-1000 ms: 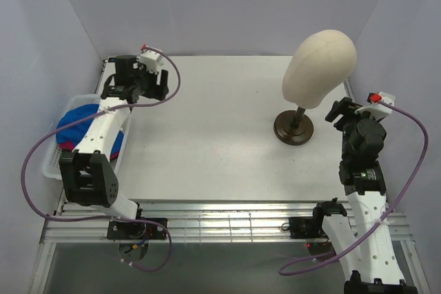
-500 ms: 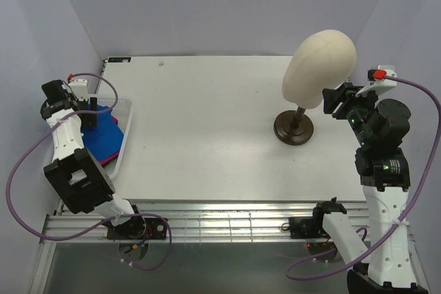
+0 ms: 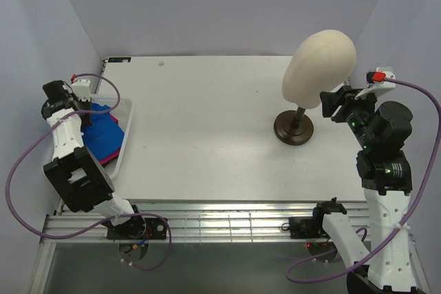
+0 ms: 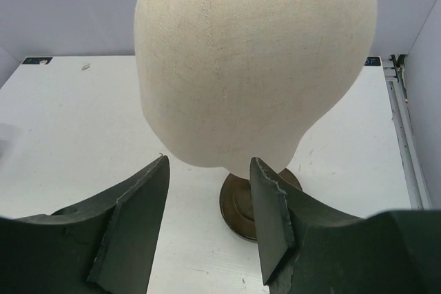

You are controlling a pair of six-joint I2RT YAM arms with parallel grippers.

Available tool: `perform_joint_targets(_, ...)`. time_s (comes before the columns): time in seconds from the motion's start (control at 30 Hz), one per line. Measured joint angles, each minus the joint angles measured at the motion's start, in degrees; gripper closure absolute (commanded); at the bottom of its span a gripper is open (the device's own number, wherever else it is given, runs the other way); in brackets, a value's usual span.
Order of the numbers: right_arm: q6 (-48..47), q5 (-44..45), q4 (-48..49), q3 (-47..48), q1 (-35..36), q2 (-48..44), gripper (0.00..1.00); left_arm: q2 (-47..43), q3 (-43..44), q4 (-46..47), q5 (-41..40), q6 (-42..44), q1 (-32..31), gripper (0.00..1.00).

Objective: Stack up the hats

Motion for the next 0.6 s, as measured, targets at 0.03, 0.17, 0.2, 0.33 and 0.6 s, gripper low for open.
perform_joint_targets(0.03,0.0,-0.1,0.0,0.0,0.0,0.0,0.44,0.0,0.1,-0.1,0.1,-0.2,0.0,1.0)
perform_joint_targets(0.17,-0.1,-0.7,-0.7,1.2,0.0,1.2,0.44,0.0,2.5,-2.0,1.1,-1.4,0.0,1.0)
perform_joint_targets(0.2,-0.2,-1.0,-1.1,2.0,0.0,1.7,0.44,-0.2,3.6,-2.2,1.4,-1.7,0.0,1.0)
perform_joint_targets(0.33,-1.2,-2.3,-2.4,6.5,0.2,4.4,0.44,-1.1,8.8,-2.5,2.3,-3.4,0.0,1.0)
perform_joint_targets(0.6,-3.5,-4.4,-4.6,16.4,2.6,11.1,0.45,-3.2,16.7,-2.8,5.6,-6.7,0.0,1.0)
